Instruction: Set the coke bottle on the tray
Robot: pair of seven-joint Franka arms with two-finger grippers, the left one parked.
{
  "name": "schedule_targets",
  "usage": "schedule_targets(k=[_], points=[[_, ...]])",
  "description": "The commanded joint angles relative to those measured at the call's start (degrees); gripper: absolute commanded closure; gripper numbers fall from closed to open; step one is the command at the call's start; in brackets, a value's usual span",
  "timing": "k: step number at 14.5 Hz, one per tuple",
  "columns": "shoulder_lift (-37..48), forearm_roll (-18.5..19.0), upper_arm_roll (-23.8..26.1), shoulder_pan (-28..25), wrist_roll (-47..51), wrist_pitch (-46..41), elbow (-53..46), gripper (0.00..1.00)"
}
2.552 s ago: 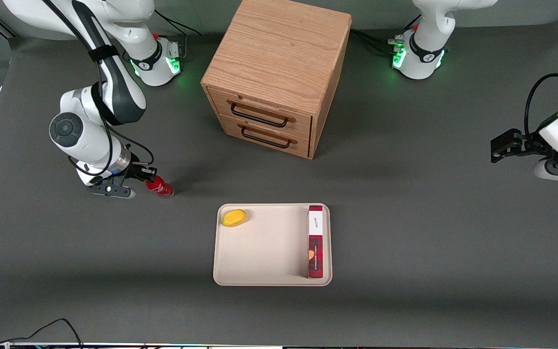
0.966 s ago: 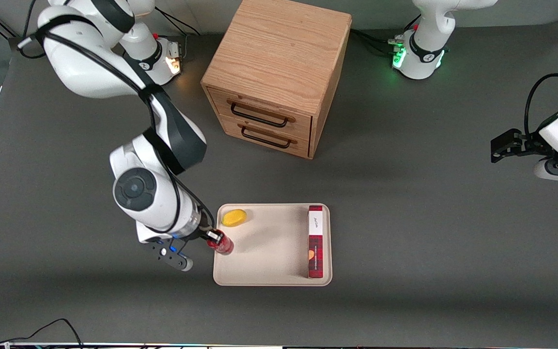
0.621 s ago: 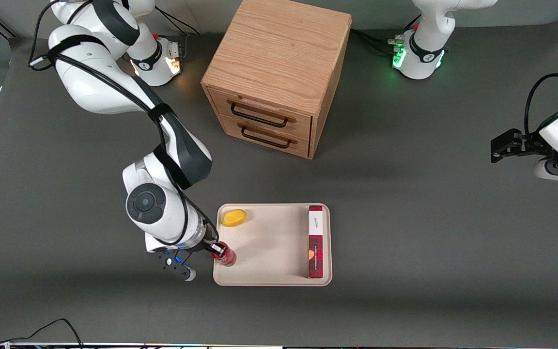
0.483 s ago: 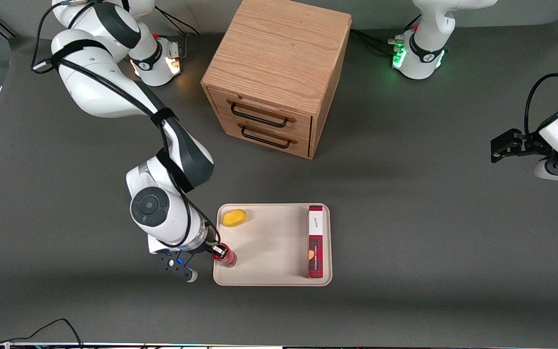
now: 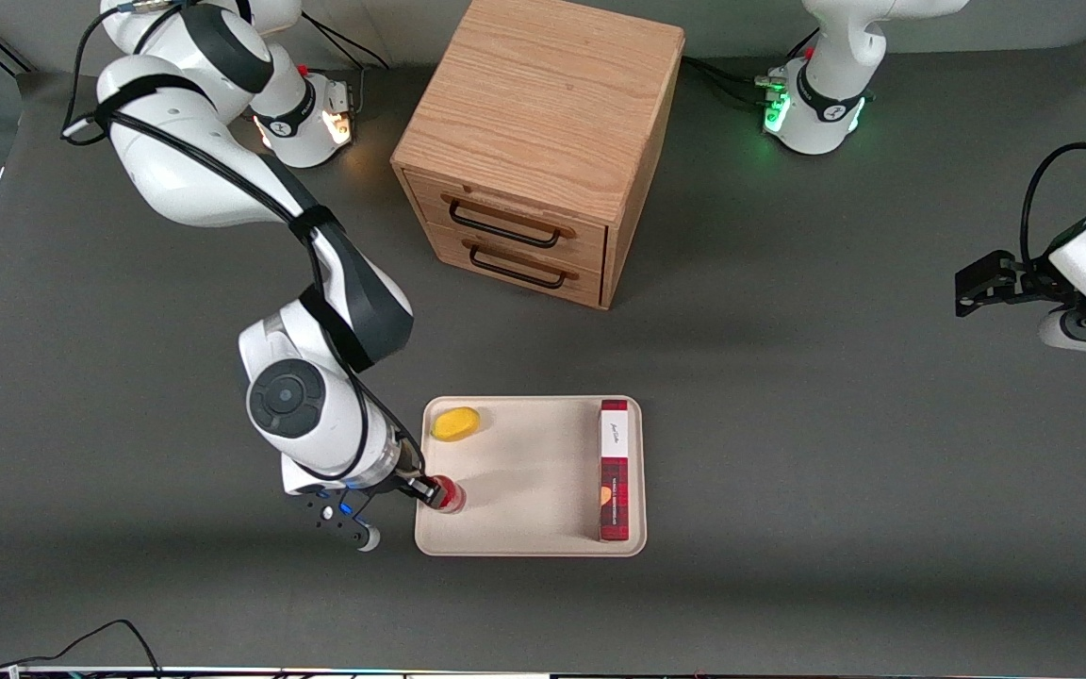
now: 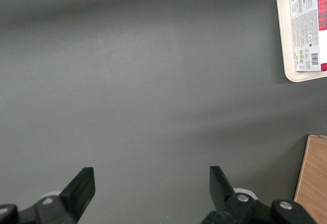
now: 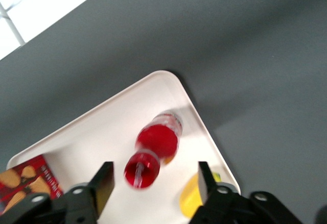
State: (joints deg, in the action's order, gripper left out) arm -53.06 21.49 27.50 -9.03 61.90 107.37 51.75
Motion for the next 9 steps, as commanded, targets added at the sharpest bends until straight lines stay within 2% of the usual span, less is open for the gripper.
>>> schedule_targets(k=[1,5,6,8,9], points=[[8.81,1.71,5.00,3.05,-3.24,-10.03,0.72,0.00],[26.39,0.75,5.46,8.31,-20.11,-24.29,9.83,0.00],[30.34,-0.82,5.28,10.15,-24.85,-25.79,12.64,0.00],[37.99,-6.87,3.53,14.37,-33.12,-28.78,18.44,0.00],[41.95,-9.60,0.30,15.26,-36.90,-29.14,21.87,0.00]])
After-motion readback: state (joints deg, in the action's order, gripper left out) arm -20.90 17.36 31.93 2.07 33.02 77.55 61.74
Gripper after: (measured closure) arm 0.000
